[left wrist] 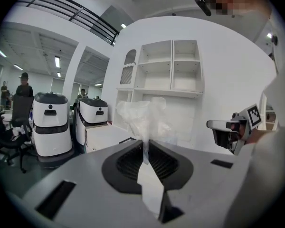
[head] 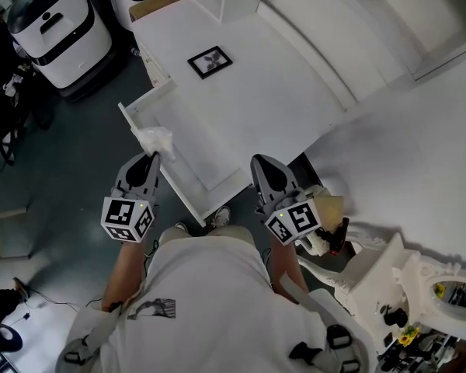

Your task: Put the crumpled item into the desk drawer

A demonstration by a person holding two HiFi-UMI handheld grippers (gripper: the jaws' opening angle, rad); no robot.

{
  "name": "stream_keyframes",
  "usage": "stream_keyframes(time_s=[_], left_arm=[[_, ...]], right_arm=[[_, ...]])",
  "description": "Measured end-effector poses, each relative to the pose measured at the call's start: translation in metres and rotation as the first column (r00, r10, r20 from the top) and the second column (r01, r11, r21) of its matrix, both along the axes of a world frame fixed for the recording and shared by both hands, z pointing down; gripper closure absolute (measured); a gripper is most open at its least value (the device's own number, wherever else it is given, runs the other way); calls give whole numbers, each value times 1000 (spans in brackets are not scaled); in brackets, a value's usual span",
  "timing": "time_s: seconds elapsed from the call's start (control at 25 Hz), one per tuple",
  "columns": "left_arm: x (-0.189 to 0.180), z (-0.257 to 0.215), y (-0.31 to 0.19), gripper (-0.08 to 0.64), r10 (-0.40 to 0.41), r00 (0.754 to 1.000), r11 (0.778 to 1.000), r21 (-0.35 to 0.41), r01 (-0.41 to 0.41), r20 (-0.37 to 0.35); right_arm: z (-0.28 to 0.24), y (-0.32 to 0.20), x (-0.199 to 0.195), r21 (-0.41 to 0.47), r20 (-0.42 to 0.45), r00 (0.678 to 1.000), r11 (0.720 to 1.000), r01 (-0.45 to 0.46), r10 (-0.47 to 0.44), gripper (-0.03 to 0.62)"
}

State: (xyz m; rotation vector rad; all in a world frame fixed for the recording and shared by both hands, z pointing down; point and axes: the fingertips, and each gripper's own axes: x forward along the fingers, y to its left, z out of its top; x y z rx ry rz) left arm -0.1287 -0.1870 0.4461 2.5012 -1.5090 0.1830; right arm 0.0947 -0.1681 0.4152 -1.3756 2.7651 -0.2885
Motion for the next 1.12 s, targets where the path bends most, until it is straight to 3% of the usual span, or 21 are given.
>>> stream_keyframes(time_s=[0.56,1.12], left_arm=[[18,20,-8,515,-58,998,997,-44,59,18],[20,49,-7,515,-94,994,989,-110,99,54]], right_arm=[[16,-26,15,-29,2,997,997,72,-72,583],[29,-38,5,-43,18,990,989,140,-140,583]])
